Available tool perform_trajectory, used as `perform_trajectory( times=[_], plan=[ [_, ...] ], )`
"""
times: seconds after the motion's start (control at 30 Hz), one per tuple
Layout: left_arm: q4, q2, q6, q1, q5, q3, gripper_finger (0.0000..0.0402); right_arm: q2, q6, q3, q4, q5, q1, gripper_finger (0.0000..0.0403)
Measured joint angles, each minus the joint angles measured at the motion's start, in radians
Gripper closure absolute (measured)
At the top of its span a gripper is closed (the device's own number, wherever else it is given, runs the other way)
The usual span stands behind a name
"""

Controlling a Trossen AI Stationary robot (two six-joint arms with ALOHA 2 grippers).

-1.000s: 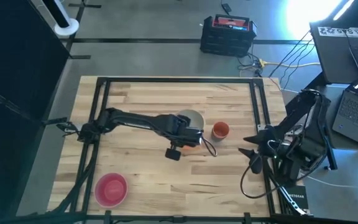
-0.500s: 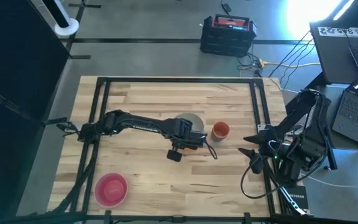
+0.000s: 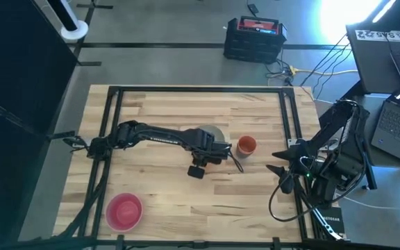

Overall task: Nest bowls inside each other
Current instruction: Stack the gray bowl into the orange bowl, then stack the stacked bowls into the gray bowl

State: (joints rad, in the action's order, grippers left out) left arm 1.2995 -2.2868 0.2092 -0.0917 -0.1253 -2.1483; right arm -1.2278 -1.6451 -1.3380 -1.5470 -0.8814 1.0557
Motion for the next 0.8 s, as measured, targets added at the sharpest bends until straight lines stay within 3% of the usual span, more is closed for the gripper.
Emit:
perform_trajectory(
  times=[0.2,0.33,0.4,0.8],
  plan=[
    [0.079,0.019,-0.018,-0.004,0.011,-0.031,0.0260,0.000,0.000,0.000,-0.007,0.000,0.000,0.0166],
    [0.277,0.100,-0.106,-0.030,0.039,-0.044,0.0246,0.000,0.001,0.000,-0.008,0.002,0.000,0.0166],
    [0.261,0.172,-0.183,-0.070,0.073,-0.019,0.0246,0.000,0.007,0.000,-0.007,0.003,0.000,0.0166],
    [0.224,0.711,-0.776,-0.541,0.154,0.590,0.0262,0.000,0.072,-0.001,-0.001,-0.011,-0.002,0.0166]
  ],
)
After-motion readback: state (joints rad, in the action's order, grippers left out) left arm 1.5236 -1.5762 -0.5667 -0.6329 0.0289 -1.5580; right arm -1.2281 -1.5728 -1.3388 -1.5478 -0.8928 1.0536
